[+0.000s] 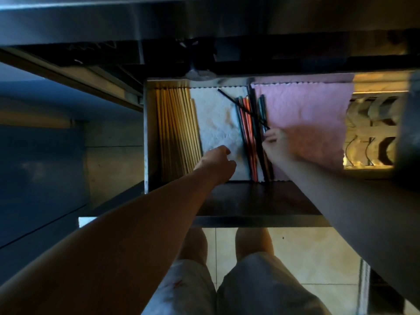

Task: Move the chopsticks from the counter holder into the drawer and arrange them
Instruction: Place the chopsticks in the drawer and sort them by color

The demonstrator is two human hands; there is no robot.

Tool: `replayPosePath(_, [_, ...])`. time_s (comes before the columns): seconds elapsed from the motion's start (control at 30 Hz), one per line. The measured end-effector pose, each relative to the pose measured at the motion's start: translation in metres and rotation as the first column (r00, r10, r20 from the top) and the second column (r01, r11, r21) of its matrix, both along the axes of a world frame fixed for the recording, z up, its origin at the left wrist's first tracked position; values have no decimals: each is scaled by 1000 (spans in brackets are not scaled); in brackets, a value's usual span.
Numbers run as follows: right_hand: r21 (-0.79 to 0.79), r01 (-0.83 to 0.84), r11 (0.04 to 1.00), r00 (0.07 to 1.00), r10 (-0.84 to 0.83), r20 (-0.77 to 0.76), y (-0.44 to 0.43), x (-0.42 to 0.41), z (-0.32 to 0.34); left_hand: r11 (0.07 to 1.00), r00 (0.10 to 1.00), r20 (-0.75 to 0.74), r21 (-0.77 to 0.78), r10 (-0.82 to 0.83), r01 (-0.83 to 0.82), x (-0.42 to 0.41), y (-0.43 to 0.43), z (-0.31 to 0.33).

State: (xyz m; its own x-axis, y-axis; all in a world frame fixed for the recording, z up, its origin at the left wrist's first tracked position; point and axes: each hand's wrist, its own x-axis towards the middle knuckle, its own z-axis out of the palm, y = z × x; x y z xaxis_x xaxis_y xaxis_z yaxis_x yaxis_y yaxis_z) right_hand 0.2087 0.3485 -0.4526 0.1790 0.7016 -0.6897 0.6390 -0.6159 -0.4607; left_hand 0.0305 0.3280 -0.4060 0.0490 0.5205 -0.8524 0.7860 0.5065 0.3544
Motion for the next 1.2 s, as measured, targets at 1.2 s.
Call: replayPosePath(1.2, [58,-70,996,991,76,-112,-10,80,-7,924,906,-205,181,371,-338,119,38,-34])
